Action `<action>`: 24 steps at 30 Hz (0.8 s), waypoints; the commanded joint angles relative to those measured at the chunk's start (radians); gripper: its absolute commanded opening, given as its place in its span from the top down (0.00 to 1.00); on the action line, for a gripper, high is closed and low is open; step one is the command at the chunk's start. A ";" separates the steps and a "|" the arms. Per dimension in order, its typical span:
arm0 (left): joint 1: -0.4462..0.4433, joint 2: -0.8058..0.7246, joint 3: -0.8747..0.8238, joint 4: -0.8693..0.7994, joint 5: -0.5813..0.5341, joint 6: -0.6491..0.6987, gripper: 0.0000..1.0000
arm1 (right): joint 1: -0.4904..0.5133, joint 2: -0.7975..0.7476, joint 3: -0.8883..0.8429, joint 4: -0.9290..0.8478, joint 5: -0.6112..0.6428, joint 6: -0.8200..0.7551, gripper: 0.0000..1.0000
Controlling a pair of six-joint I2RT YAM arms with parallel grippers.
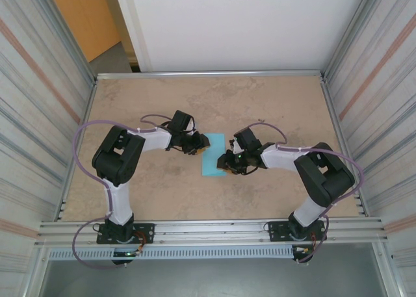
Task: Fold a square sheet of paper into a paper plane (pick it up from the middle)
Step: Fold the triangle a second time at the center of the table.
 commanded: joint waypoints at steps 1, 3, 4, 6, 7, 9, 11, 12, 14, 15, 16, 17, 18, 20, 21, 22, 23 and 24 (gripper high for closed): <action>0.001 0.053 -0.019 -0.077 -0.009 0.013 0.70 | -0.002 0.016 0.022 0.013 0.001 0.016 0.68; 0.000 0.055 -0.018 -0.077 -0.010 0.012 0.70 | -0.006 0.016 0.018 0.015 0.003 0.016 0.68; 0.000 0.055 -0.018 -0.077 -0.009 0.012 0.70 | -0.007 0.017 0.018 0.015 0.002 0.016 0.68; 0.000 0.056 -0.017 -0.075 -0.008 0.011 0.70 | -0.008 0.017 0.018 0.019 -0.002 0.016 0.68; 0.000 0.056 -0.018 -0.074 -0.008 0.011 0.70 | -0.008 0.017 0.018 0.019 -0.001 0.016 0.68; 0.000 0.058 -0.017 -0.074 -0.007 0.012 0.70 | -0.011 0.016 0.016 0.020 0.004 0.015 0.68; 0.000 0.059 -0.017 -0.075 -0.006 0.011 0.70 | -0.017 0.017 0.016 0.020 0.009 0.012 0.68; 0.000 0.060 -0.017 -0.075 -0.006 0.011 0.70 | -0.021 0.019 0.015 0.021 0.010 0.011 0.68; 0.000 0.061 -0.015 -0.075 -0.006 0.011 0.70 | -0.028 0.023 0.016 0.028 0.006 0.007 0.68; 0.001 0.061 -0.015 -0.075 -0.007 0.011 0.70 | -0.031 0.026 0.016 0.033 0.000 0.005 0.68; -0.001 0.061 -0.015 -0.075 -0.006 0.011 0.70 | -0.032 0.029 0.018 0.037 -0.007 0.002 0.68; 0.000 0.061 -0.015 -0.074 -0.006 0.013 0.70 | -0.034 0.034 0.022 0.039 -0.019 -0.001 0.68; 0.000 0.063 -0.015 -0.074 -0.005 0.013 0.70 | -0.033 0.037 0.023 0.042 -0.026 -0.003 0.68; 0.002 0.063 -0.014 -0.074 -0.005 0.011 0.70 | -0.034 0.042 0.023 0.050 -0.036 -0.001 0.68; 0.000 0.062 -0.013 -0.074 -0.004 0.011 0.70 | -0.034 0.042 0.021 0.051 -0.037 -0.001 0.68; 0.000 0.064 -0.013 -0.074 -0.005 0.011 0.70 | -0.035 0.042 0.020 0.050 -0.037 0.000 0.68; 0.000 0.064 -0.013 -0.072 -0.005 0.011 0.70 | -0.036 0.043 0.018 0.051 -0.038 0.002 0.68; -0.001 0.062 -0.013 -0.073 -0.004 0.012 0.70 | -0.037 0.042 0.016 0.054 -0.037 0.004 0.69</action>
